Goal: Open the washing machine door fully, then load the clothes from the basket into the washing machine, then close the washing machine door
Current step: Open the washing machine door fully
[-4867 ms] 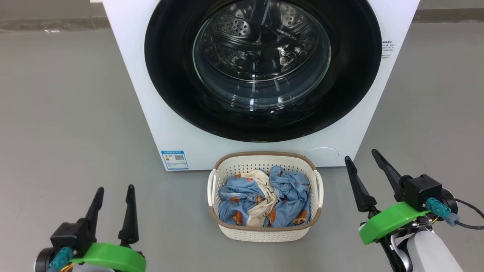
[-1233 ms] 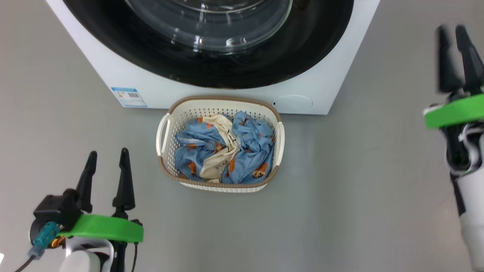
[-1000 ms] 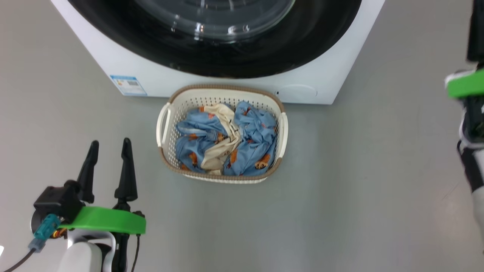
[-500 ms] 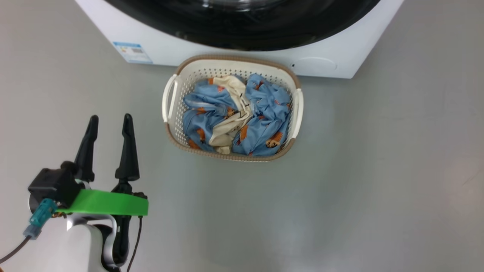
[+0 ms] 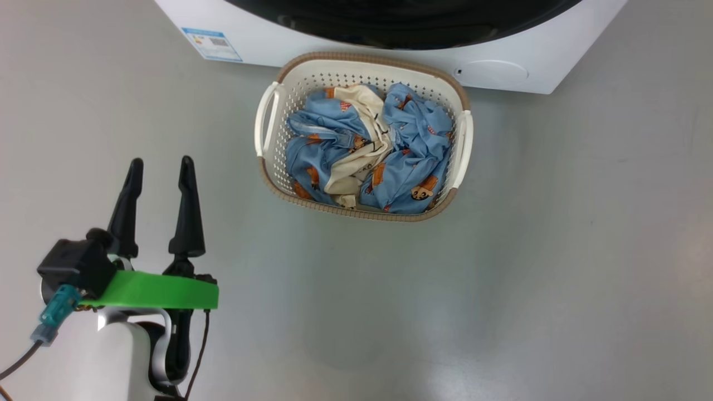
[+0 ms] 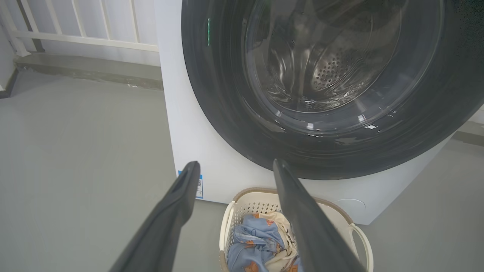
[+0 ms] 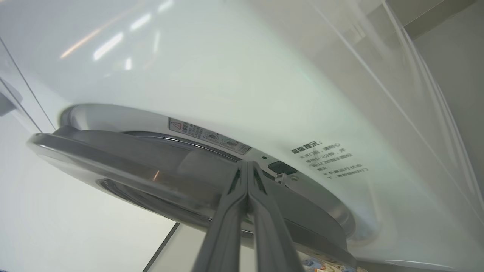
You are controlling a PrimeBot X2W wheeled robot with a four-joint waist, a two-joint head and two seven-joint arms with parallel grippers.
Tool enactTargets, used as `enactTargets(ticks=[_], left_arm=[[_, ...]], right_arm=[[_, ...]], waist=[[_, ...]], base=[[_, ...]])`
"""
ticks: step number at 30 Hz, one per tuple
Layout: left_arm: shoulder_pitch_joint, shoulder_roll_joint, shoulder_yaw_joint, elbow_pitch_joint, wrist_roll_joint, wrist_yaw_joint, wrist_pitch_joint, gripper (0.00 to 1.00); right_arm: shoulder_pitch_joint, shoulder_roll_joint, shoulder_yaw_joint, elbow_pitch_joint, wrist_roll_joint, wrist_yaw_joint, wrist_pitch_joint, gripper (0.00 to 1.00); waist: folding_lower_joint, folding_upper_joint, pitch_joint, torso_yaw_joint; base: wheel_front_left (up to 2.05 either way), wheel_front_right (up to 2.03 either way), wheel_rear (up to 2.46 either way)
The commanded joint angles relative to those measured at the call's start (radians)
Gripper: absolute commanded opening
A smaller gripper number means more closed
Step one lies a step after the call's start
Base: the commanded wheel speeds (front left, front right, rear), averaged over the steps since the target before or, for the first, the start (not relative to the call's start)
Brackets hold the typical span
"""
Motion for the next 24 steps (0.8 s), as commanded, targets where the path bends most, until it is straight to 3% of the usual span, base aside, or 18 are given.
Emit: enactTargets(ticks=[1,24], left_arm=[[-0.018,0.020,0.028,-0.025,-0.007,-0.002,-0.006,1.00],[-0.030,0.020,0.016,-0.018,-0.036,0.003,-0.006,1.00]], right_arm=[[-0.019,-0.007,0.011,-0.021,0.011,0.002,0.011,0.00],[-0.142,-0.022,0.111,0.036,0.034,0.002,0.152,0.00]], waist=[[0.0000,-0.0001,0.005,0.006],[0.0000,-0.0001,0.037,0.050]], base=[[0.00,0.00,0.00],[0.00,0.00,0.00]])
